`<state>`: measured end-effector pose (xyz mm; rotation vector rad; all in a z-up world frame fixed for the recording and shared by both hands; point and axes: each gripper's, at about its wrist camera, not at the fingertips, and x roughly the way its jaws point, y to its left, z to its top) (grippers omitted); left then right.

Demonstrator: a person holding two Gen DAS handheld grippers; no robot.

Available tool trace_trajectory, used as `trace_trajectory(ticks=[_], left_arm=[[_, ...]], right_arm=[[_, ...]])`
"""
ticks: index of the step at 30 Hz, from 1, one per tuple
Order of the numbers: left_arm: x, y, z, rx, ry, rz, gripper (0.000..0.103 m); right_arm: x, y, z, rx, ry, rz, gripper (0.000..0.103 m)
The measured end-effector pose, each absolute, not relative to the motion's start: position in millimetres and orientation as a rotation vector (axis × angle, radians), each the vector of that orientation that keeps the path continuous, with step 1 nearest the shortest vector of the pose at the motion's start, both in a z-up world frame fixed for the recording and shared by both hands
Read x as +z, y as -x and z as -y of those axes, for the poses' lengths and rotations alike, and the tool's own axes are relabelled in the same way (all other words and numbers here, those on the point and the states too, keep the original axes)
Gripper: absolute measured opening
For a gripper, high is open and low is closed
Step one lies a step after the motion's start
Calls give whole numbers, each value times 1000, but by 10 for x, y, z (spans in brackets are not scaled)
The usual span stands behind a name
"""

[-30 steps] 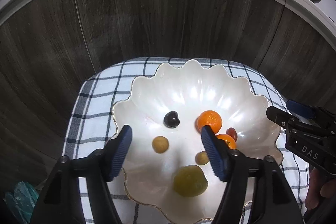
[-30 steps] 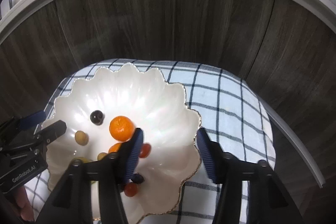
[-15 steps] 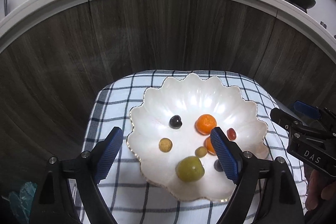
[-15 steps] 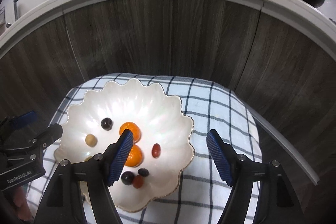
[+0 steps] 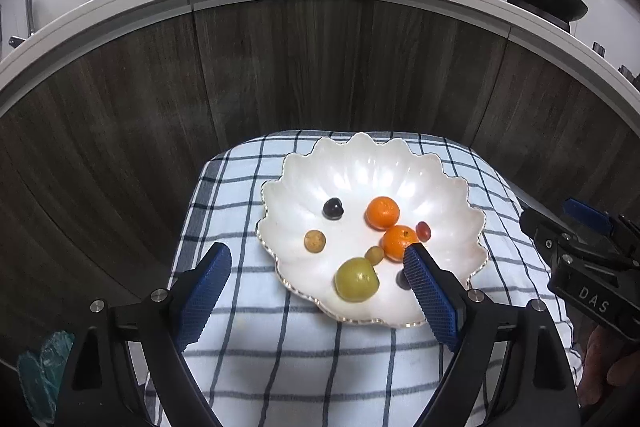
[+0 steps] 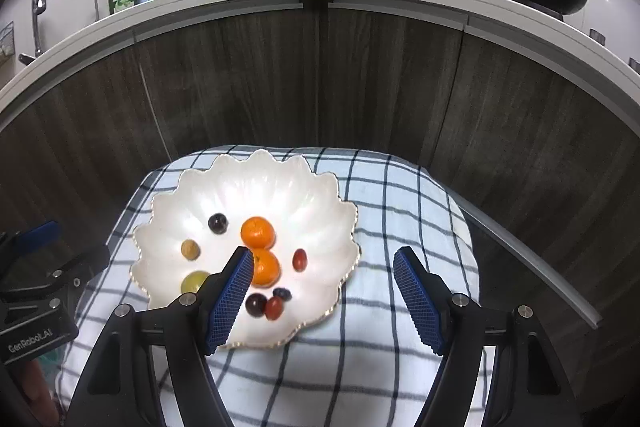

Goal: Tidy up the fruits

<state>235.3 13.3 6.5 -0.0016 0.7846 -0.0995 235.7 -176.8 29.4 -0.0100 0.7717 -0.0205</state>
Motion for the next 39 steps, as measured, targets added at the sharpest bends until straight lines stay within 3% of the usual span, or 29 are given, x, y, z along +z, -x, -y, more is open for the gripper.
trace_trajectory(ticks=[39], left_arm=[[179,-767,-236,-55,-18,-752,91]], right_arm=[[318,-703,1844,-112,-85,-750,73]])
